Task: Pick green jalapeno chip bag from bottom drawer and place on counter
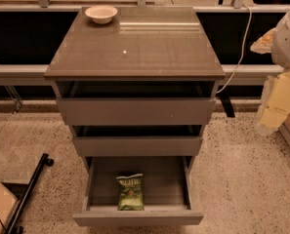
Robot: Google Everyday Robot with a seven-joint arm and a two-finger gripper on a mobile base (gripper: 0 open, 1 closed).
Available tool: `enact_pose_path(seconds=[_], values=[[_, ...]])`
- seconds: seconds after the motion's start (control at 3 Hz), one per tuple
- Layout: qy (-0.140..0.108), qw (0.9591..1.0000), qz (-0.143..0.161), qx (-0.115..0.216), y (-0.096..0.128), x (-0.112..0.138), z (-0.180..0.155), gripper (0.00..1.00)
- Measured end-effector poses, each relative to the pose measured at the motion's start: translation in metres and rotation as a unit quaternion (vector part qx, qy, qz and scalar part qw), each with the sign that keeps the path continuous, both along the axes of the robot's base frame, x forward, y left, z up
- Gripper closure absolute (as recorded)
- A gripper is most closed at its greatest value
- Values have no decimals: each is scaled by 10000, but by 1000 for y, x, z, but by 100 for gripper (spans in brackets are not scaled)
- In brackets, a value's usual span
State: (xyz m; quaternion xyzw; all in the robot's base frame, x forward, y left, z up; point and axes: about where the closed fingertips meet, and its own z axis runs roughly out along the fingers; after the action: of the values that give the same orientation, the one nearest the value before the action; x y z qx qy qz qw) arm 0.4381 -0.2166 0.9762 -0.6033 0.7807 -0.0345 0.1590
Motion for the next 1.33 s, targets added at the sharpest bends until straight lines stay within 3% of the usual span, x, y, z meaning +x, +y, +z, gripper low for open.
enact_pose_path(seconds=[0.33, 0.67, 1.0, 1.33], values=[[-2, 10000, 0, 0, 0, 0, 0, 0], [-50, 10000, -43, 12, 0, 2, -1, 27], [8, 9994, -332, 91, -1, 13, -31, 50], [174, 9960, -877, 46, -7, 31, -80, 73]])
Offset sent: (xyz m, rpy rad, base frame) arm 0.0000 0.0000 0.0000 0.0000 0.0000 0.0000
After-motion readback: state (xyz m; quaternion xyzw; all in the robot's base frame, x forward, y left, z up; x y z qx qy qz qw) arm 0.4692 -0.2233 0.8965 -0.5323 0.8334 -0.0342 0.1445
